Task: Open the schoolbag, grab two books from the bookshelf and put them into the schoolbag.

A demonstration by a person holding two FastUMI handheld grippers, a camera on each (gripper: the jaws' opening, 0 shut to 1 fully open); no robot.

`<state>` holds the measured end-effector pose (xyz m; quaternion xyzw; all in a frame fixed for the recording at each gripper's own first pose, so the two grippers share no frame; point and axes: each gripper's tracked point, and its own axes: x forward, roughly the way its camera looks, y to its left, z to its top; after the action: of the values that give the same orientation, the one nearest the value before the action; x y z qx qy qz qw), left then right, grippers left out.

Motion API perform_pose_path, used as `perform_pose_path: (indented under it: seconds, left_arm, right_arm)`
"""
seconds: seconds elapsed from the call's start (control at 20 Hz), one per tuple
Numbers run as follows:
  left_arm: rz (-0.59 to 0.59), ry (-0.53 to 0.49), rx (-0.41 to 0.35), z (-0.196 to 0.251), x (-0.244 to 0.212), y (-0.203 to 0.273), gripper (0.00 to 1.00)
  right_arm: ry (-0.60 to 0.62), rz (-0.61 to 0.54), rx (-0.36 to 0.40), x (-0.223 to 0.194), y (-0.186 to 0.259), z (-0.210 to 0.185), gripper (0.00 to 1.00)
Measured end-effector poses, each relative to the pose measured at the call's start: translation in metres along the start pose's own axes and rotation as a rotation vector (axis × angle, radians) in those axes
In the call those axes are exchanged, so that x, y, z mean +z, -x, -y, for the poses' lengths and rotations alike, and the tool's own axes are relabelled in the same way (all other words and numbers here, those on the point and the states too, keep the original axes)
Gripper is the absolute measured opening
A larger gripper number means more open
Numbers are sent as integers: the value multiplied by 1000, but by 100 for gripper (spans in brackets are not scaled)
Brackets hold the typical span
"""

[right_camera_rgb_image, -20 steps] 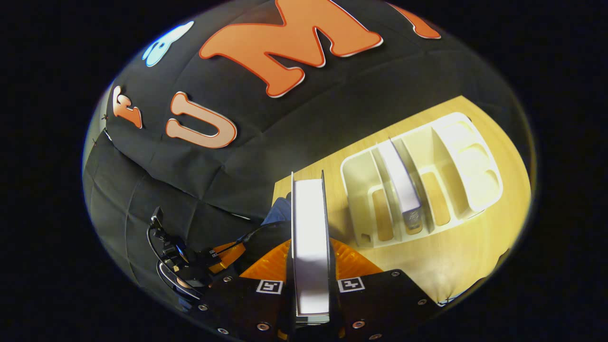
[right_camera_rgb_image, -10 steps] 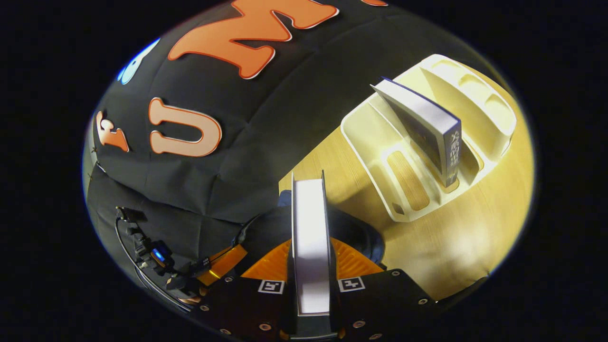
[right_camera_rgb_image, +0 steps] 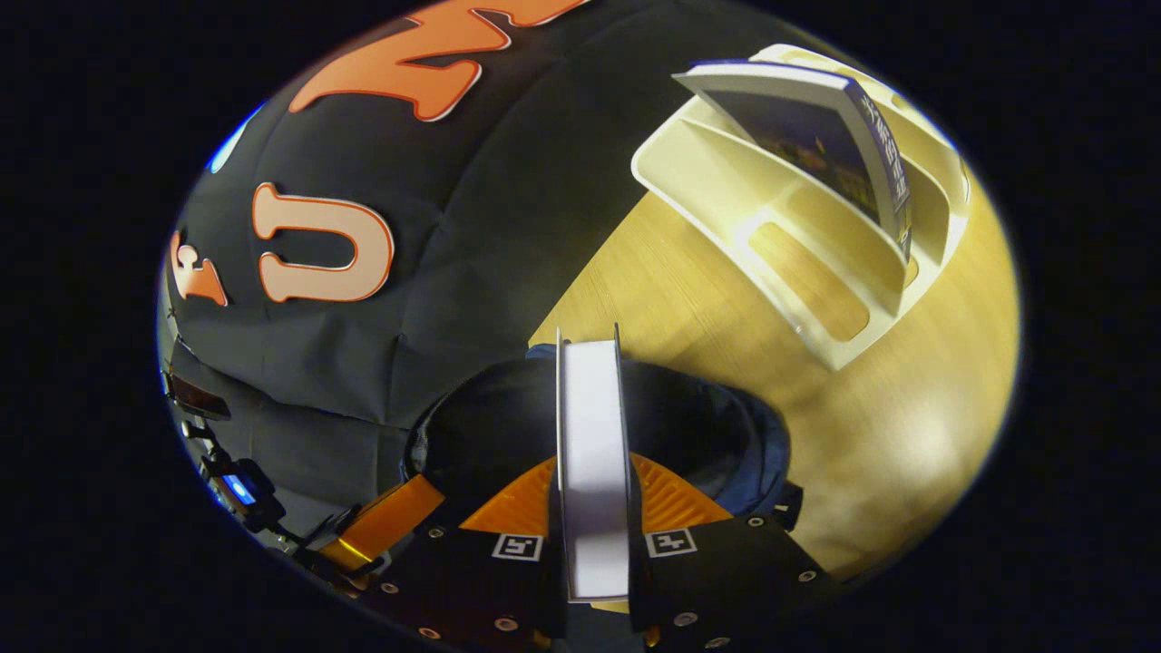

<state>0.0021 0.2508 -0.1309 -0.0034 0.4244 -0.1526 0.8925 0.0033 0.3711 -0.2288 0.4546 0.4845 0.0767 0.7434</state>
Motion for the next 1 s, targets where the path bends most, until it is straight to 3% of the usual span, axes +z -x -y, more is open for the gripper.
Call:
perform_pose_path:
  seconds: [0.3,0.7,0.75,0.85,0.9,0.95,1.0]
  left_arm:
    - [-1,-9,-43,12,-10,3,0]
    - [-27,-41,-67,29,-22,-2,1]
    - [-25,-45,-62,28,-21,-3,0]
    - [-28,-34,-49,24,-18,-4,0]
    - [-30,-17,-48,21,-17,-5,0]
    - [-25,-5,-46,19,-16,-5,1]
    - [-13,8,-47,17,-13,-5,1]
  right_arm:
    - [-52,83,39,0,-34,-2,26]
    - [-1,95,56,-35,-79,2,27]
    - [24,85,57,-41,-84,3,29]
    - [10,-43,51,-68,-96,5,33]
    - [4,-112,35,-82,-98,7,26]
    - [-6,-169,39,-91,-96,6,42]
    - [19,-185,31,-91,-92,7,46]
